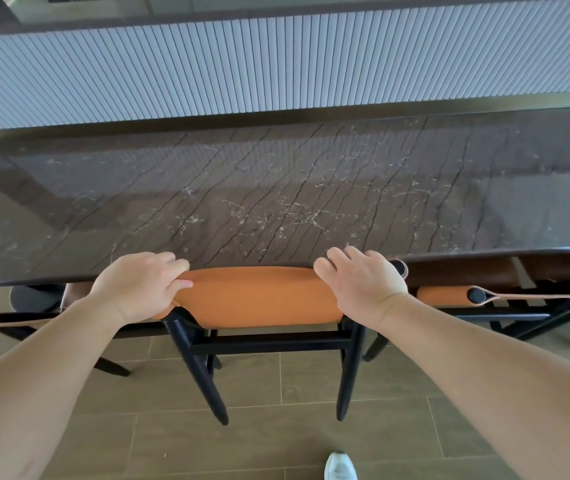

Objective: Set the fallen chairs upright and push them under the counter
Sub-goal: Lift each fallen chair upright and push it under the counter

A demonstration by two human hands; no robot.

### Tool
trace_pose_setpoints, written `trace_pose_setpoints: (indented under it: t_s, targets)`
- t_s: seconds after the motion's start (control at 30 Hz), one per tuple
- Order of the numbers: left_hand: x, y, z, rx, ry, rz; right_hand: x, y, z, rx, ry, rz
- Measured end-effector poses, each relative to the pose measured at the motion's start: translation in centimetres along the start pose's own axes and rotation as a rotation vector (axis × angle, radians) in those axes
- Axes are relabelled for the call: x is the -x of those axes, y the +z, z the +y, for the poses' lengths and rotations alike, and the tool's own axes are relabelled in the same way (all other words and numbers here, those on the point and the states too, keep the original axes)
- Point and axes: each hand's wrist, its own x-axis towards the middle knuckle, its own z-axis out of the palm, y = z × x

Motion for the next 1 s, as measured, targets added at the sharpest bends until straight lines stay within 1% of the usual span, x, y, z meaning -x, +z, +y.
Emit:
trace_pose_setpoints:
  t_s: [0.1,0.2,0.33,0.5,0.6,0.73,0.8,0.87,0.93,1.0]
  targets:
    - [0.5,0.1,-0.1,-0.008,0.022,0.023,0.7,0.3,-1.0,-0.03,-0.017,-0.021]
    - [0.9,-0.2,0.6,-0.007,0.038,0.003,1.1,0.4,-0.9,-0.022,-0.014,-0.001]
    - [0.9,-0.4,1.9,-0.006,0.021,-0.033,1.0,1.2,0.5,-0.039,-0.071,0.112]
    - [1.0,-0.4,4.7,0.021,0.019,-0.028,1.3,1.9,2.7,-0.01,-0.111,0.164]
    - [1.0,0.4,6.1,0.001,0.003,-0.016,1.7,2.6,3.8,0.013,-0.098,0.123]
    - [0.9,0.9,6.1,0.001,-0.02,0.017,1.9,2.6,3.9,0.003,-0.054,0.042]
    - [0.8,0.8,6.1,0.016,0.007,0.015,2.3,2.4,3.6,0.014,-0.016,0.005]
    - [0.8,0.6,6.0,0.016,0.05,-0.004,2.8,2.2,3.3,0.006,0.021,0.018]
    - [0.9,0.7,5.6,0.016,0.081,-0.012,3.1,2.3,2.5,-0.001,0.027,-0.003]
    - [1.1,1.0,4.8,-0.002,0.094,-0.015,3.3,2.9,1.5,-0.012,0.026,0.014]
